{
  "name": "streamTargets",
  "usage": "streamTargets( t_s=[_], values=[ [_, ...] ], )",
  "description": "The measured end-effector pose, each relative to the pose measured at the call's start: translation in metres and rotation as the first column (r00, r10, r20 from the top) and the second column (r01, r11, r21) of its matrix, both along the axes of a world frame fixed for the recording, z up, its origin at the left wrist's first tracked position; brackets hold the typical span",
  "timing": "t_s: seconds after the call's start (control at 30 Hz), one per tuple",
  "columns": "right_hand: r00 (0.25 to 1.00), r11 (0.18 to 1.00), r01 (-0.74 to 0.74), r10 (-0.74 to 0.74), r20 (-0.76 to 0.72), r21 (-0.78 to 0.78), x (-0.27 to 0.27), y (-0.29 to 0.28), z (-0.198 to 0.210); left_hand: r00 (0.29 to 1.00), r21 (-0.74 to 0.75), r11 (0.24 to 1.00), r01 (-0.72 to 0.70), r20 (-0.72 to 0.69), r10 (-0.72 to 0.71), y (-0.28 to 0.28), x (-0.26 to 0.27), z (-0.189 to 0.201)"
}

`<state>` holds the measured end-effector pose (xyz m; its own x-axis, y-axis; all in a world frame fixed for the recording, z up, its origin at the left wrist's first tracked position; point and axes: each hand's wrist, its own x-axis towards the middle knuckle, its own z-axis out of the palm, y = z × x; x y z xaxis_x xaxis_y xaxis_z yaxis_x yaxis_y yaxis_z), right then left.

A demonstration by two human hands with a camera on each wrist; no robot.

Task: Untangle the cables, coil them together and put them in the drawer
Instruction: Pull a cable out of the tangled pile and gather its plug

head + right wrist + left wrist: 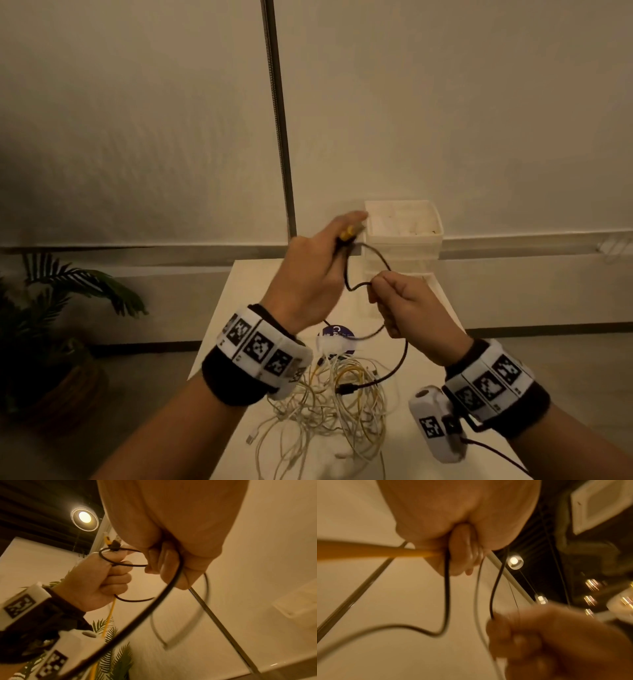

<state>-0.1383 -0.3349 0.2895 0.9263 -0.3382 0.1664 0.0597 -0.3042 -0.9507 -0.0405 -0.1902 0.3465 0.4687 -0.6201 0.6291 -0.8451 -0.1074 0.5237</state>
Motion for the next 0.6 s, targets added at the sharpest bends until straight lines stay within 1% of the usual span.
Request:
streamTargets(
  t_s=[0.03,0.07,0.1,0.13,0.17,0.23,0.3,0.37,0.43,0.5,0.6],
  values=[
    [1.000,0.999,0.027,-0.028,-0.009,-0.041,-0.002,-0.004,-0.001,1.000,-0.051,0.999,-0.013,-0.002,0.013,0.006,0.004,0.005],
    [0.998,0.992,0.061,-0.064,-0.024,-0.109,-0.004,-0.010,-0.002,1.000,-0.060,0.998,-0.026,0.004,0.026,0.013,0.010,0.009],
    [0.994,0.976,0.097,-0.106,-0.035,-0.196,-0.006,-0.015,-0.002,1.000,-0.027,0.999,-0.025,0.018,0.026,0.019,0.015,0.012],
    [0.989,0.955,0.129,-0.144,-0.035,-0.268,-0.006,-0.019,-0.002,0.999,0.042,0.999,-0.014,0.041,0.012,0.024,0.017,0.013],
    [0.985,0.941,0.154,-0.170,-0.026,-0.300,-0.006,-0.021,-0.002,0.998,0.132,0.991,-0.002,0.066,-0.007,0.025,0.015,0.013],
    [0.986,0.938,0.158,-0.169,-0.007,-0.308,-0.004,-0.016,0.003,0.995,0.311,0.950,0.004,0.093,-0.035,0.018,0.004,0.003],
    [0.993,0.965,0.108,-0.114,-0.010,-0.240,-0.001,-0.003,0.010,0.997,0.416,0.910,0.001,0.073,-0.035,0.006,-0.009,-0.012],
    [0.999,0.998,0.039,-0.041,-0.025,-0.050,-0.001,0.008,0.016,0.998,0.425,0.905,-0.030,0.057,0.006,-0.001,-0.015,-0.024],
    [0.999,0.989,-0.024,0.029,-0.030,0.143,-0.005,0.015,0.024,0.997,0.365,0.928,-0.077,0.029,0.072,0.001,-0.012,-0.024],
    [0.997,0.977,-0.077,0.079,-0.003,0.198,-0.012,0.014,0.026,0.986,0.288,0.945,-0.156,-0.007,0.165,0.009,-0.002,-0.015],
    [0.992,0.961,-0.129,0.127,0.024,0.243,-0.026,0.011,0.021,0.954,0.177,0.940,-0.291,-0.022,0.300,0.024,0.018,0.000]
  ],
)
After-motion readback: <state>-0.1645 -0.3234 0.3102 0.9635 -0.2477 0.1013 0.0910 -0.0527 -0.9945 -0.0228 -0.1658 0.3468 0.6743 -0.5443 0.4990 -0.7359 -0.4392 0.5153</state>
